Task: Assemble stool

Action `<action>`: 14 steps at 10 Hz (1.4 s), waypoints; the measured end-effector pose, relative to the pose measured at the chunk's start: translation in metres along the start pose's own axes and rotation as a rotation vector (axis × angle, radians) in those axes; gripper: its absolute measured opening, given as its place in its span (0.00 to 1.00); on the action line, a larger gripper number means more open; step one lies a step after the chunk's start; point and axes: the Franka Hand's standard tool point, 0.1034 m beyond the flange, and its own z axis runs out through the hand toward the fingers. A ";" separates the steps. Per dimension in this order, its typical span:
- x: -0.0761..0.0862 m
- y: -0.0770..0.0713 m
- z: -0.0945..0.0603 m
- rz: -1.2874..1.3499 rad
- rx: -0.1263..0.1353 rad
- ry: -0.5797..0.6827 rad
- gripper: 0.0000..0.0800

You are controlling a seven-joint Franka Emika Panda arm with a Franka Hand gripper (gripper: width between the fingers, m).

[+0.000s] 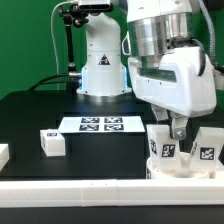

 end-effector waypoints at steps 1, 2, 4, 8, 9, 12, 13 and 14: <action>0.000 0.000 0.000 0.053 0.003 -0.004 0.43; 0.000 -0.001 0.000 0.075 0.004 -0.004 0.43; 0.000 -0.002 0.000 0.223 0.011 -0.013 0.43; 0.001 -0.003 0.001 0.421 0.018 -0.040 0.43; 0.001 -0.004 0.001 0.474 0.019 -0.047 0.43; 0.001 -0.004 0.001 0.585 0.021 -0.059 0.43; 0.001 -0.004 0.001 0.562 0.021 -0.059 0.43; 0.000 -0.004 0.001 0.558 0.022 -0.059 0.66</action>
Offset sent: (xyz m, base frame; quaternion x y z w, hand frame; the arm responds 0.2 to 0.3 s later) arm 0.0010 -0.0030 -0.0032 -0.0031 0.0075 0.2047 0.9788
